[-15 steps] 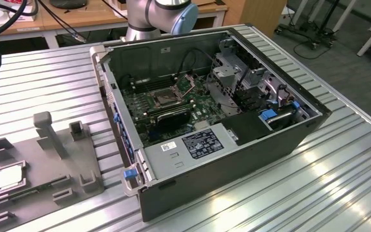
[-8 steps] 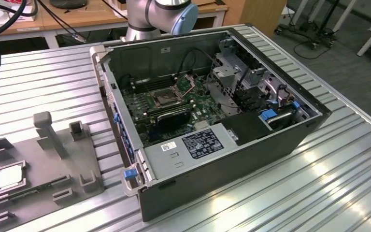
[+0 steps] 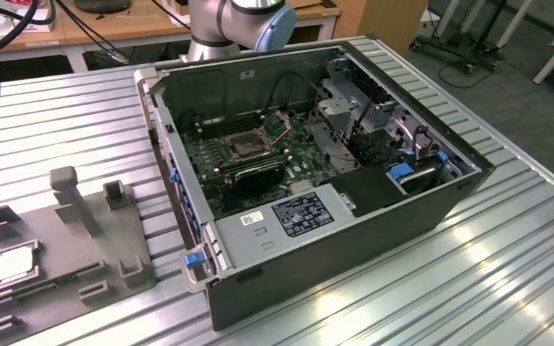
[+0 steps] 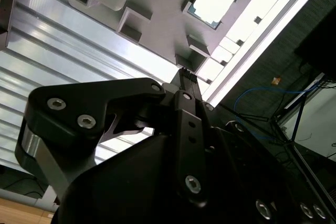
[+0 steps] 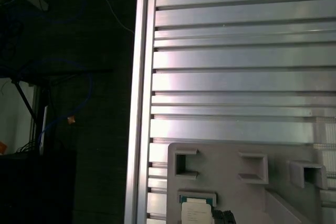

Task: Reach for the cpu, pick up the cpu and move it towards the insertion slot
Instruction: 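Reach for the cpu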

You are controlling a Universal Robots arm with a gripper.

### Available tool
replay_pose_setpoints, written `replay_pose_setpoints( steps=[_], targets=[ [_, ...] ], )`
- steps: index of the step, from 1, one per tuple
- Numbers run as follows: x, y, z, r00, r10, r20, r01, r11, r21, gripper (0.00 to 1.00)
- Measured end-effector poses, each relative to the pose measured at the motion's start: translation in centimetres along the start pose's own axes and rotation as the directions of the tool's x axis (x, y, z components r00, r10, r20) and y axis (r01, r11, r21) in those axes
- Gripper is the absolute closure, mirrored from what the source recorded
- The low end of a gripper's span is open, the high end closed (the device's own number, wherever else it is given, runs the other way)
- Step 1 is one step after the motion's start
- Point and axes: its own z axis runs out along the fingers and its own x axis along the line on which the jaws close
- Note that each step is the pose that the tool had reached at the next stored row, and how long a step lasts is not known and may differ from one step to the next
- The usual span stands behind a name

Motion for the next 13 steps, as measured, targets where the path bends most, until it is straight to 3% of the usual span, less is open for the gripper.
replay_pose_setpoints(
  steps=[13],
  targets=[
    [0.21,0.00,0.01,1.0000,0.000,0.0000,0.000,1.0000,0.0000,0.89]
  ],
)
